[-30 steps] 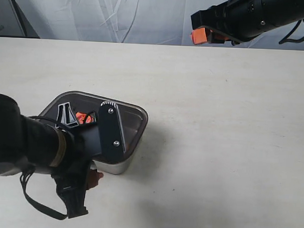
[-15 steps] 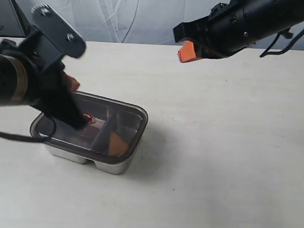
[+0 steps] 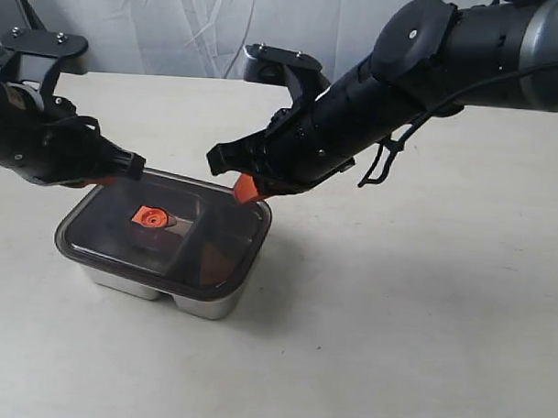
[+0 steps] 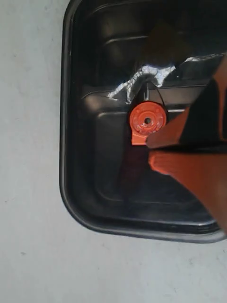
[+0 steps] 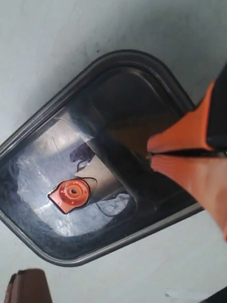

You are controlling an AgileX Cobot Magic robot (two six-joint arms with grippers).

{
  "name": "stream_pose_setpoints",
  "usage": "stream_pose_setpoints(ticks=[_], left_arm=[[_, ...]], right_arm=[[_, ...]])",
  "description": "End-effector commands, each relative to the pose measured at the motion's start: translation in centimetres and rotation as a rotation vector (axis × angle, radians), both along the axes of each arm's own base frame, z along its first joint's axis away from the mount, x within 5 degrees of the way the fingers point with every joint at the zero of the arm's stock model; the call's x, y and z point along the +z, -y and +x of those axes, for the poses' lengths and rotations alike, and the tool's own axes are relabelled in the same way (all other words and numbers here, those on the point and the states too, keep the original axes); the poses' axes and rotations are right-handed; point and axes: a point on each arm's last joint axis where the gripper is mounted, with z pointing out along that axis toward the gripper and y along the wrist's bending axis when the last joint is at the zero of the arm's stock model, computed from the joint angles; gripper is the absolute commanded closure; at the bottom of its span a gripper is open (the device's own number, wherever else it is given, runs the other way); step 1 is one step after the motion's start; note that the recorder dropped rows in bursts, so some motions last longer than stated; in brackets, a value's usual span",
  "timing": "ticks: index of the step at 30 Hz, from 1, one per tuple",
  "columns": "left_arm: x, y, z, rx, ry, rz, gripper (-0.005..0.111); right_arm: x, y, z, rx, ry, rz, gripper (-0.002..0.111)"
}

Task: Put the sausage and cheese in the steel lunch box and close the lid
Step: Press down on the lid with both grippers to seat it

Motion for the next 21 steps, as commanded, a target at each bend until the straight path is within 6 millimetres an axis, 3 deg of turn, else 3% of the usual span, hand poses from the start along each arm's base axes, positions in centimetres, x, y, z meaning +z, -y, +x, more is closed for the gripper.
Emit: stream_pose_setpoints(ticks=[1,12,21], left_arm=[[-1.3,0.1,0.6,-0.004,-0.049,-0.004,0.107],[-4.9,0.1,1.6,-0.027,-0.162,0.058,0.107],[-7.2,0.2,1.9,-0.031,-0.251,0.076,0.107]], right_arm=[[-1.2,-0.4,0.2,-0.015,-0.017,-0.012,0.109],[-4.9,-0.8,0.7,-0.015,-0.099,-0.066,0.109],[-6.1,-0.9,0.8,-0.015,-0.13,-0.085,0.109]])
